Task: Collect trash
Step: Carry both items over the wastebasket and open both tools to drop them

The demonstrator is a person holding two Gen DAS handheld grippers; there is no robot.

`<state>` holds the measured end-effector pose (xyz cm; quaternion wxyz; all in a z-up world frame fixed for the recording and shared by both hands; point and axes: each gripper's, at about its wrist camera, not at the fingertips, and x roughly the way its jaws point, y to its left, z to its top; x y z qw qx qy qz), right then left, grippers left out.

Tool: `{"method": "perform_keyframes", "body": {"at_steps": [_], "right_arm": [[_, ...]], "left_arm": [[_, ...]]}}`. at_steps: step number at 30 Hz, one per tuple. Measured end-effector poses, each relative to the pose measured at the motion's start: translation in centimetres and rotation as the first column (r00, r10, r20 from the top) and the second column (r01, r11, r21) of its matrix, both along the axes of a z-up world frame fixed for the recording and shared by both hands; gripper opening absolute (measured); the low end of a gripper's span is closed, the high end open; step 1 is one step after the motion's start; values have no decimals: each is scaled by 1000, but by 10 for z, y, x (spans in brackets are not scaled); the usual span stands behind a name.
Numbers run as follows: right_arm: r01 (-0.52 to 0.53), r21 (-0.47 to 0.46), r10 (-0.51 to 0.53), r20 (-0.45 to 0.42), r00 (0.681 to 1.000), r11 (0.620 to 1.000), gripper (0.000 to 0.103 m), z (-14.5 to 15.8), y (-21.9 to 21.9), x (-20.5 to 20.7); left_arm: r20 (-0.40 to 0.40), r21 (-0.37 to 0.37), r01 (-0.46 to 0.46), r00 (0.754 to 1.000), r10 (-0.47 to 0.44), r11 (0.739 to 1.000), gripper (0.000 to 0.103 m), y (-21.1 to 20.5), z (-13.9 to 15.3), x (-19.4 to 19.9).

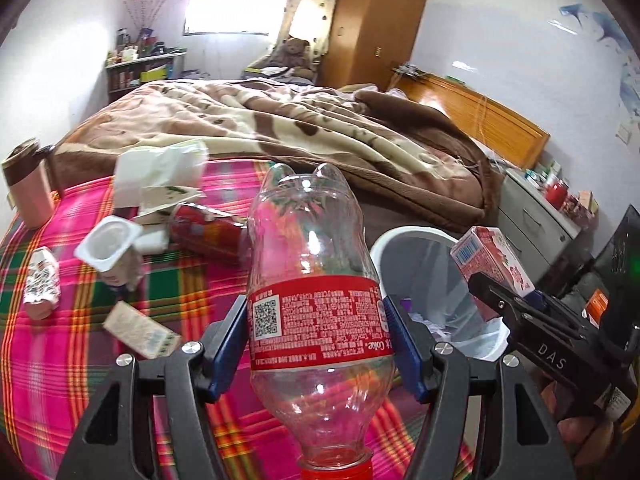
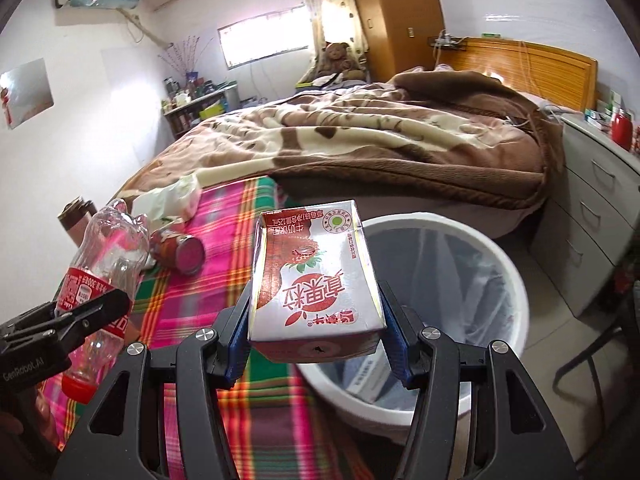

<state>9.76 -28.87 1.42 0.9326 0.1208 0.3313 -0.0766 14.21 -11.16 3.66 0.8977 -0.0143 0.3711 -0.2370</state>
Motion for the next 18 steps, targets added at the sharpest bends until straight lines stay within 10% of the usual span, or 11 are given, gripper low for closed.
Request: {"method": "perform_keyframes", "body": {"at_steps": [18], "right_arm": [[81,-7,-81,-52,995,997,57,-10,-58,-3]], "left_arm": [[-51,13,152,987,-151,988,68,-94,-12,3]]}}
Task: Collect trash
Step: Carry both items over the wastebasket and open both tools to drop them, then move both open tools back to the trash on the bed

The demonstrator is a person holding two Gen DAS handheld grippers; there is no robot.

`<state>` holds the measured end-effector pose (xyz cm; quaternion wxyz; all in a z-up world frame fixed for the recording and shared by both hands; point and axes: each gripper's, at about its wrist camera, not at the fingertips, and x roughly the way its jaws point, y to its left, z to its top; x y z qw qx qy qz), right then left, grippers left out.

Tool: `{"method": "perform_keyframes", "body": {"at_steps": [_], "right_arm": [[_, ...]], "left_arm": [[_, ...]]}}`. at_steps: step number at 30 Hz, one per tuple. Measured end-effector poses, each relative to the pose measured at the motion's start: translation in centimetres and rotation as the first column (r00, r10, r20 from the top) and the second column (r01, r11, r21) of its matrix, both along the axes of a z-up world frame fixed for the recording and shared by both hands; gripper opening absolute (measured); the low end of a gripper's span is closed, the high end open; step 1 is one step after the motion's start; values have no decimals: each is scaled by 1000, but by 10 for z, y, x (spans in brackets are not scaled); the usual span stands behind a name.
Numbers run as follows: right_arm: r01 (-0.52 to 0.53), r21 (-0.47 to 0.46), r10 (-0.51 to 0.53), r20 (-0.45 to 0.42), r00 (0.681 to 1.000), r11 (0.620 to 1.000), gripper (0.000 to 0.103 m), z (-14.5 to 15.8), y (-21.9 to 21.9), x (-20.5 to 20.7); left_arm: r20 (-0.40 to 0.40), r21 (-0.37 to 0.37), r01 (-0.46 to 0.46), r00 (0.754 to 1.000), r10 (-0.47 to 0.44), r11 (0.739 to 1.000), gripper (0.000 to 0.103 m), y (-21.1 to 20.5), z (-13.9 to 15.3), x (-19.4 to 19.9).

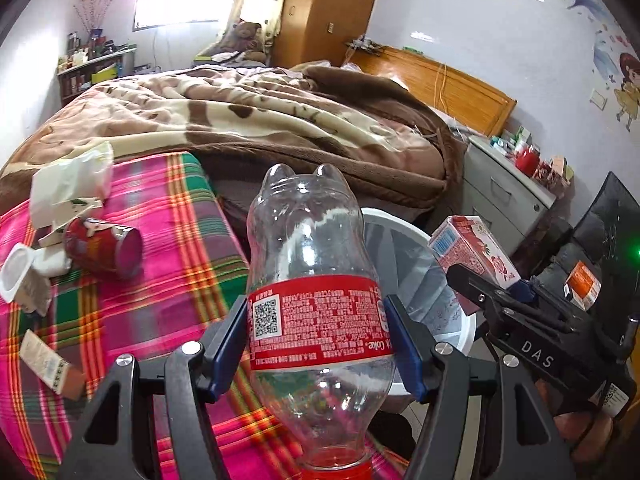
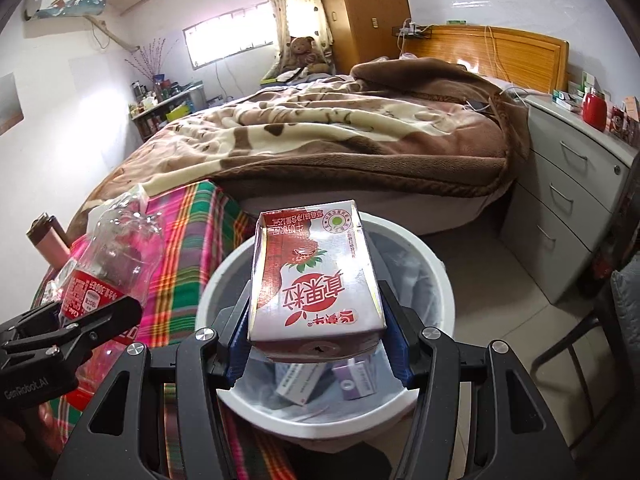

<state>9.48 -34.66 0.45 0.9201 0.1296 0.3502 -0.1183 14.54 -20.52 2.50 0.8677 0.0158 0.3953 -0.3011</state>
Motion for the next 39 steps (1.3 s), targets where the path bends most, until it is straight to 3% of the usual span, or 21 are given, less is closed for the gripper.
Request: {"method": "perform_keyframes", "body": {"at_steps": [20,26,30,32,39], "right_arm": [[19,-5,-20,-80,997,1000,58,-19,-33,11],[28,-25,-30,-102,994,999,58,-21,-37,10],[24,-29,-27,-105,994,999,62,-20,-37,9],[33,-37,-36,-99,994,999,67,-19,-36,8],[48,-32,-50,-77,996,998,67,-13,-34,6]], "left_arm": [[-61,54,75,996,-72,996,68,-67,-22,10],[-86,50,78,994,-74,996,68,-70,-25,12],[-84,39,72,994,-69,997,76,-67,-23,11],[-76,38,66,995,-63,997,77,-65,-21,10],[-65,22,48,997,-47,999,77,-50,-15,8]]}}
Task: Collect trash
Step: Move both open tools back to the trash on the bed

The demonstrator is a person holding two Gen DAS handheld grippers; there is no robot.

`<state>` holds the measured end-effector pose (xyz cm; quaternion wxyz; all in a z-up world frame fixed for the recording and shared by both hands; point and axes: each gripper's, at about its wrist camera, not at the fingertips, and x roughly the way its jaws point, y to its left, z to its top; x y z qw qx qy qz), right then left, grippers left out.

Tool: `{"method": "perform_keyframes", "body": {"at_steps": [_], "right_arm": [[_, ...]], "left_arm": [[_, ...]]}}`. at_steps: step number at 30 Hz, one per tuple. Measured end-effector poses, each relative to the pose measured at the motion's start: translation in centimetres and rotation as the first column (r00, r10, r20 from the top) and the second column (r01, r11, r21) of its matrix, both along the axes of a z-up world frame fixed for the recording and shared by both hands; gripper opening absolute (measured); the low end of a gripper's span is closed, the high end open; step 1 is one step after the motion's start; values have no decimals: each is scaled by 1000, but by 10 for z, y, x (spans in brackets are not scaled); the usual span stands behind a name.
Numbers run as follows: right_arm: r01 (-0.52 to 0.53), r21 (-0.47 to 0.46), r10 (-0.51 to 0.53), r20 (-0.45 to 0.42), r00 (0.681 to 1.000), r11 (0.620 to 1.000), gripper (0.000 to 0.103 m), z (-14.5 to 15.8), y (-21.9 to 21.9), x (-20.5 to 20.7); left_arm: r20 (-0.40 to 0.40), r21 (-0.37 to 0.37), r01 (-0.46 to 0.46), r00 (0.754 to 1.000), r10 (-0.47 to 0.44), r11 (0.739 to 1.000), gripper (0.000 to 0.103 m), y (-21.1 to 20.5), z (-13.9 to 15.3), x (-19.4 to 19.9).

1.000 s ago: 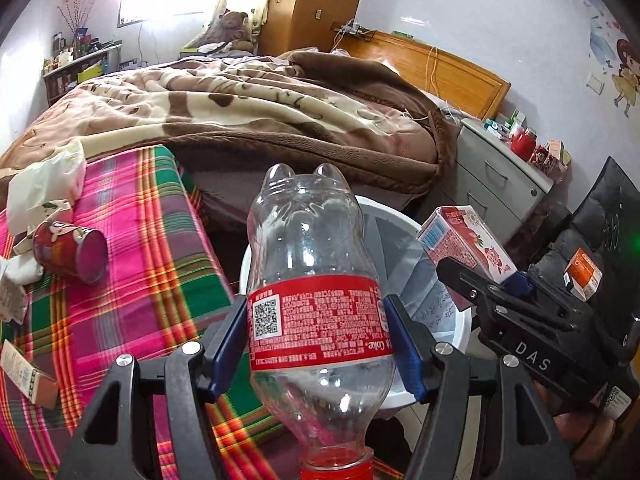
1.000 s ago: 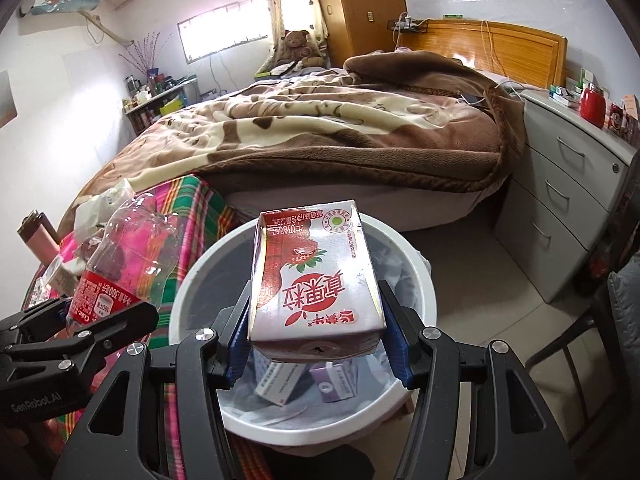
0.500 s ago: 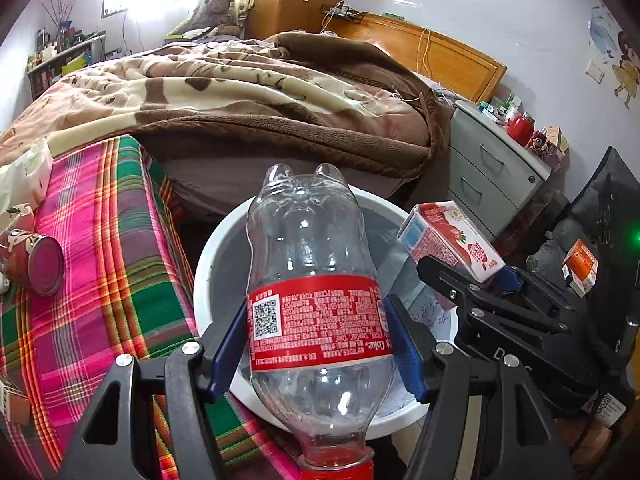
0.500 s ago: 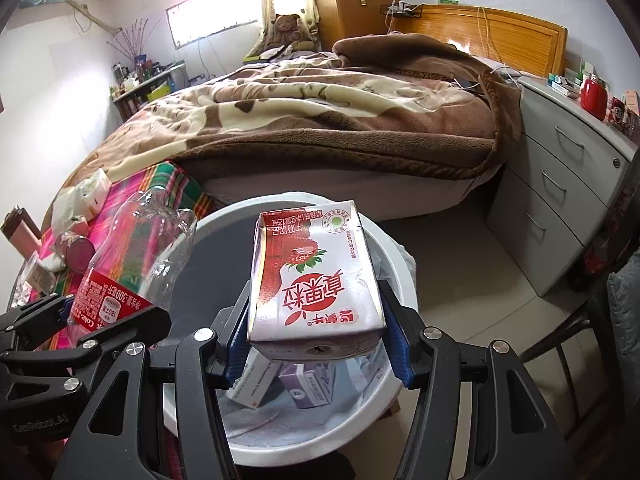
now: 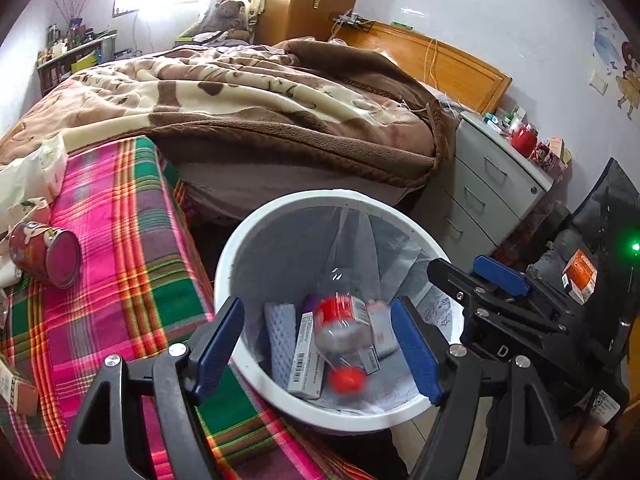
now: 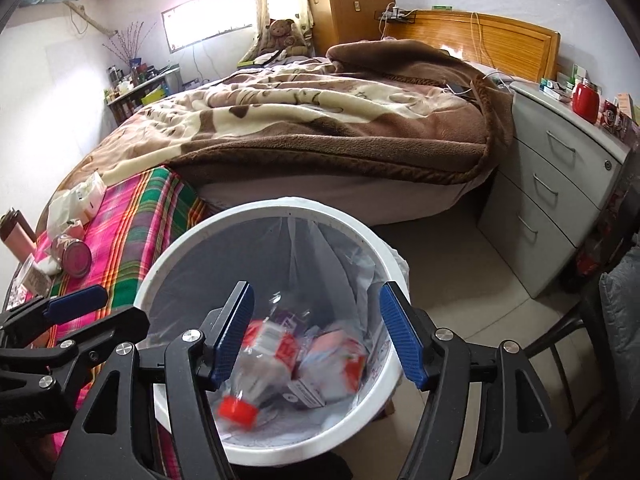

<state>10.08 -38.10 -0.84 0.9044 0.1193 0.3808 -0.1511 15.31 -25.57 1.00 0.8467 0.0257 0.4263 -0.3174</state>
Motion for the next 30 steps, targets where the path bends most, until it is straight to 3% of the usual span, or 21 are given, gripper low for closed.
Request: {"method": "perform_keyframes", "body": {"at_steps": [17,30], "right_arm": [[-61,-2,61,58,996,998,67,12,37,3],[-173,9,170,123,978,985,67,17,82,15]], "left_arm": [[43,-40,-97,994,99,994,77,60,14,-4],[77,-48,-227,970,230,973,77,128,13,-2]]}}
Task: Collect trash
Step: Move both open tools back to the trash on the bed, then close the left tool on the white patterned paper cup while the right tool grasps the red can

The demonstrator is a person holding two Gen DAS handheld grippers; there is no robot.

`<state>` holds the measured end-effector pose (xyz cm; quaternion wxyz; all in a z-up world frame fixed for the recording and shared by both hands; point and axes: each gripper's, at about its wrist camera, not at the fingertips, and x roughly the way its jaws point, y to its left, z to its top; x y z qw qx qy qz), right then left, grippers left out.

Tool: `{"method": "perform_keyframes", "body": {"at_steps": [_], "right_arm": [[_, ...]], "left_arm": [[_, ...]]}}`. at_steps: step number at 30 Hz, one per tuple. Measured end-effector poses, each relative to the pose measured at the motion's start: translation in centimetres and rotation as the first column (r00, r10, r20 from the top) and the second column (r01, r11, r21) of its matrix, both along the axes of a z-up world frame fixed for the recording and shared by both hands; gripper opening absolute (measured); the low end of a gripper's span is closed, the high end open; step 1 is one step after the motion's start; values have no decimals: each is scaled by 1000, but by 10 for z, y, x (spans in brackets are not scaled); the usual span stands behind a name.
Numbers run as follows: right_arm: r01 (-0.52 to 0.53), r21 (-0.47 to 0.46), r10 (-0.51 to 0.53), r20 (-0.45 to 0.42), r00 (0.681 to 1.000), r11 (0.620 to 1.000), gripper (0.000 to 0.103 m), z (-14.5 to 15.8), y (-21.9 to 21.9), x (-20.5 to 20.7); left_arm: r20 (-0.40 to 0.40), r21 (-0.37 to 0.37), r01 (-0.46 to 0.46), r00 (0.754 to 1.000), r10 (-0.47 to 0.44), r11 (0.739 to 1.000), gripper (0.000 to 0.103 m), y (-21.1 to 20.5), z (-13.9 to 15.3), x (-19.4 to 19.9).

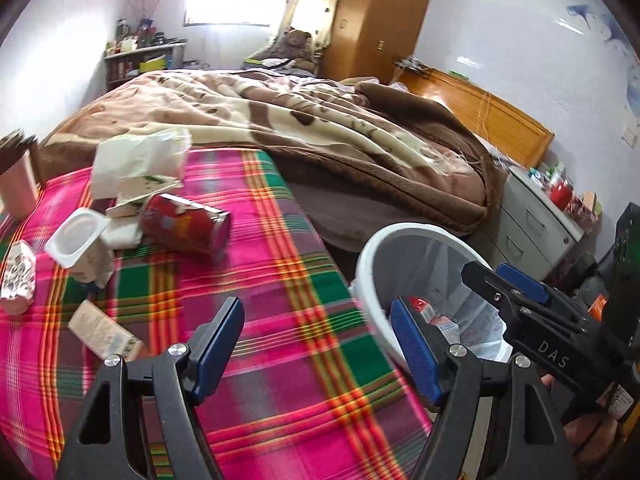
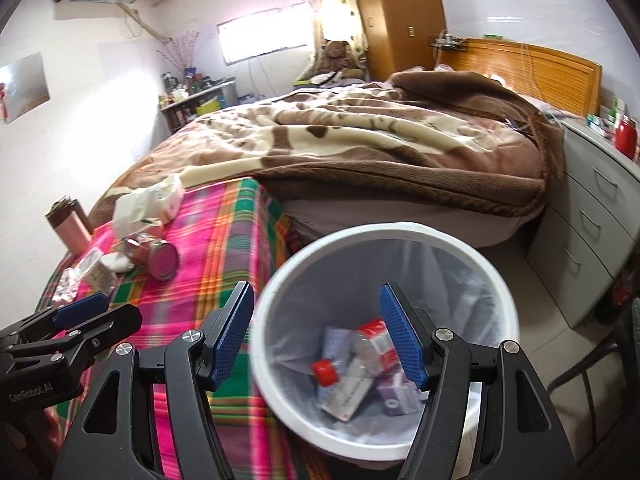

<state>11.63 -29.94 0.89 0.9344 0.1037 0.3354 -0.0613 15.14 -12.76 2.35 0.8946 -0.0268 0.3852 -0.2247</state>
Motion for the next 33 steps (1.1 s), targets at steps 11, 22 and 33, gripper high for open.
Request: {"method": "perform_keyframes", "body": {"at_steps": [11,22,33], "right_arm": [[-105,-1,105,5,995,995,67,-2,45,20],[-219,-47,219,-9,976,975,68,-3,88,50],[-317,-85,315,-42,948,944,68,-8,123,87]], "left_arm": [[11,-18,-131,991,131,991,77,66,-4,6],[0,-5,-278,960,278,960,78,134,-12,21],[-15,21,-371,928,372,928,78,194,-22,40]]}}
